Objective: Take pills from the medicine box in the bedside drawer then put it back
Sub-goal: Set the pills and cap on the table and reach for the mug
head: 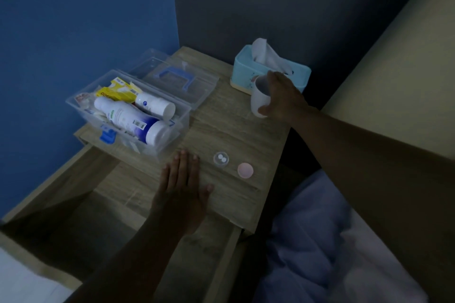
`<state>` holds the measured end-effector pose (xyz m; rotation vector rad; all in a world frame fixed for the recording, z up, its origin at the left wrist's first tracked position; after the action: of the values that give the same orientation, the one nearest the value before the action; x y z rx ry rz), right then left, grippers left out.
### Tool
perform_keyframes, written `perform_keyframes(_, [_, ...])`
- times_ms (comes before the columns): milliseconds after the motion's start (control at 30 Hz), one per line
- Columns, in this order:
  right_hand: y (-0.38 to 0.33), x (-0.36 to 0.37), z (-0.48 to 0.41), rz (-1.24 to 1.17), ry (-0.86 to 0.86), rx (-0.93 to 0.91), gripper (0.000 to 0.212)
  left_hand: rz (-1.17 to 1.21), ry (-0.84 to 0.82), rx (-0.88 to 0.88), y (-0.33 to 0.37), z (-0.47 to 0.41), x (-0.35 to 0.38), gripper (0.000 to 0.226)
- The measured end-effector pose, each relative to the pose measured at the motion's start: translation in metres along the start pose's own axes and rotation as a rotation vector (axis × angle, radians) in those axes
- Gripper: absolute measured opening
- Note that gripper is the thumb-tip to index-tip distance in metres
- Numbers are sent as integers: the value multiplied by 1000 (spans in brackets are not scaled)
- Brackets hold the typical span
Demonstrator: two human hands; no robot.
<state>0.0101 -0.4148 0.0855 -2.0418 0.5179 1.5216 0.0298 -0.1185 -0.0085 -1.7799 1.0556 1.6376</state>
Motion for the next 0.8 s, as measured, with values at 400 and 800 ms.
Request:
perform_keyframes(400, [-32,-28,29,-78,52,-72,98,23,-44,-48,0,1,-2,82])
perform_keyframes(800, [-62,-26,76,-117,-53,-133,88,7,-91,-46,1,0,-6,78])
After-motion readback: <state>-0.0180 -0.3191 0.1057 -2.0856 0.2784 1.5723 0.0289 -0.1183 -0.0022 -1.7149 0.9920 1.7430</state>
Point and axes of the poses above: each hand's wrist, its own z-axis away from the middle knuckle, its own x-axis out of the palm, y = z × x, the point moved 5 cm from there along -z, towards the middle knuckle, and after that the axes turned 14 degrees about y, right-handed, at the moved point
